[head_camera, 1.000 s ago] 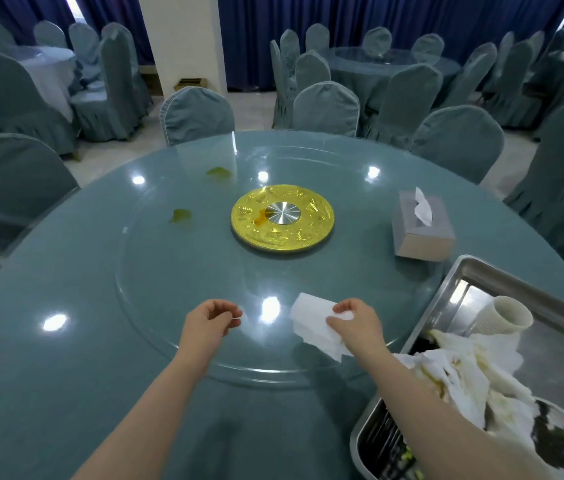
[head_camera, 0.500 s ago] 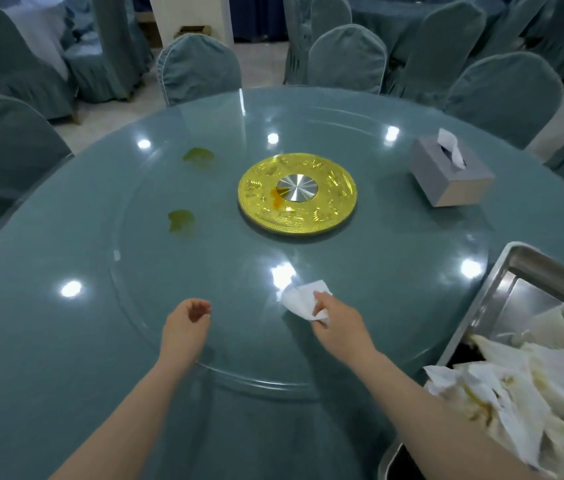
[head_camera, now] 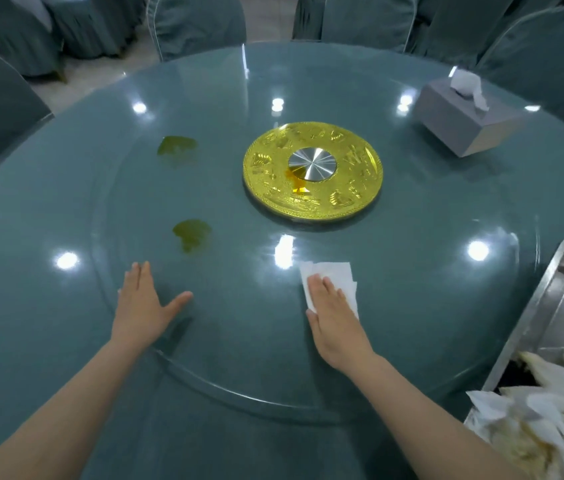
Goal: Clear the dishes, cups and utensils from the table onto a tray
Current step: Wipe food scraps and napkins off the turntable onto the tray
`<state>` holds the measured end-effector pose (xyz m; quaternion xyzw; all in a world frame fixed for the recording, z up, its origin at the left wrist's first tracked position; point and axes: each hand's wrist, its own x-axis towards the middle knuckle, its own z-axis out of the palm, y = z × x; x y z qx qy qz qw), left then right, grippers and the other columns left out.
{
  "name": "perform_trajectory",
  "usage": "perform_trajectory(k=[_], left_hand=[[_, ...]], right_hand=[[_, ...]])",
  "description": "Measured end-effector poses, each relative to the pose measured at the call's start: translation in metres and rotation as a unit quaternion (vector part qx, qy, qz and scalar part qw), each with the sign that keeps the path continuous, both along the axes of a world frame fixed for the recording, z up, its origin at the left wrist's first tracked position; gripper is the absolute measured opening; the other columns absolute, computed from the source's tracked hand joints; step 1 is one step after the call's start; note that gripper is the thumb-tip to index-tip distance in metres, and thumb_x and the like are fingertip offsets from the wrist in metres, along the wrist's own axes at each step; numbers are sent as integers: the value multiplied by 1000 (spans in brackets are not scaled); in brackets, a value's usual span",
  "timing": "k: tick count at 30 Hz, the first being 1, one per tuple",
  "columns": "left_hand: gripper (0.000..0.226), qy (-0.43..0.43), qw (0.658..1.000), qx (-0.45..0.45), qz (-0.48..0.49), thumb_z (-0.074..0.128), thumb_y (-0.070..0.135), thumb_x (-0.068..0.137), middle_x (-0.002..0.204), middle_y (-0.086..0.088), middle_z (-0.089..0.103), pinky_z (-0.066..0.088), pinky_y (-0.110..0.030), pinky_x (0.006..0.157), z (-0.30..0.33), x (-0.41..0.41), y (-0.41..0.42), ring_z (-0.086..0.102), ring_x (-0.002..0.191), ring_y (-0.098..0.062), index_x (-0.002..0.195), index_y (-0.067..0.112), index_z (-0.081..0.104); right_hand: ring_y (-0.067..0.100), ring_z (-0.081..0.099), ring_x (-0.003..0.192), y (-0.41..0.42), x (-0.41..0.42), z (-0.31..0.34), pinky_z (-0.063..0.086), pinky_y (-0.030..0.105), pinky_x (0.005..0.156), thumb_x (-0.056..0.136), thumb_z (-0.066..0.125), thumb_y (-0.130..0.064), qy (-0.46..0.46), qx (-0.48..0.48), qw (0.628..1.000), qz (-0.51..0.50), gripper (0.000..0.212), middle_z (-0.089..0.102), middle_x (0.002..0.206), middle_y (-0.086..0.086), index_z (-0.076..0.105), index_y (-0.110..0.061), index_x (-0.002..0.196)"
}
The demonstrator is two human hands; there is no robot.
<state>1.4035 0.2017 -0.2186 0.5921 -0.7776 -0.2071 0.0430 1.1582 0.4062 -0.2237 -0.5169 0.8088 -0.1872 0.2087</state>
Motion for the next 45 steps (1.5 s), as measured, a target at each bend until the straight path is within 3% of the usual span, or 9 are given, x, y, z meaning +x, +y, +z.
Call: perform_trajectory(k=[4,10,15,22,27,30,33,38,45], left_hand=[[89,-20,999,-21,-24,48,55,89,160,-14,3,4,-43,119,-3,4,-9,0,148,-26,151,3,9],[94,-30,998,-33,-35,50,57,88,160,-11,-2,2,-40,120,-6,11,-23,-3,148,-22,152,6,5],[126,-51,997,12,-54,65,69,67,160,-10,-10,-1,-40,119,-8,17,-36,-7,147,-22,151,7,-4],[134,-113,989,20,-90,51,83,63,157,-12,-21,-6,-42,117,-17,7,-9,-17,146,-26,149,6,-16],[143,-78,984,97,-126,70,73,57,154,-11,-29,-10,-40,115,-11,12,2,-25,143,-25,148,9,-20],[143,-61,982,113,-139,76,65,58,154,-11,-30,-9,-42,115,-8,12,12,-26,142,-25,147,8,-20],[143,-56,981,124,-139,77,62,59,153,-11,-32,-8,-42,115,-4,11,20,-27,142,-24,147,7,-21],[140,-49,977,145,-150,78,57,63,152,-10,-34,-9,-38,115,3,13,29,-28,141,-22,146,9,-23],[137,-38,976,154,-148,79,54,65,153,-10,-33,-8,-39,117,10,9,42,-28,142,-23,147,8,-22]], right_hand=[[22,-13,147,1,-24,-6,-9,30,116,103,20,-24,94,56,994,-19,55,-12,160,8,0,-12,152],[18,-10,147,-2,-31,-2,-11,27,114,103,23,-19,47,46,995,-70,54,-6,161,5,2,-9,152],[18,-16,146,-11,13,-5,-16,27,113,103,19,-23,61,45,997,-5,56,-13,160,4,-5,-10,151],[21,-11,147,-70,40,0,-9,31,115,103,20,-24,51,41,997,42,55,-8,160,7,1,-8,152],[26,0,147,-133,49,4,1,37,118,102,24,-21,55,29,993,101,52,3,160,11,10,-6,150],[25,2,147,-145,64,4,2,37,118,103,25,-21,56,26,980,191,51,5,160,10,14,-8,150],[22,3,148,-123,83,1,0,33,118,103,25,-20,61,8,957,283,50,7,161,7,17,-10,151],[16,3,148,-50,74,1,-12,20,113,103,27,-21,66,-13,947,315,48,9,161,1,22,-14,150],[4,-10,145,36,16,7,-15,15,113,103,25,-19,54,38,970,236,50,-9,153,-17,11,-23,151]])
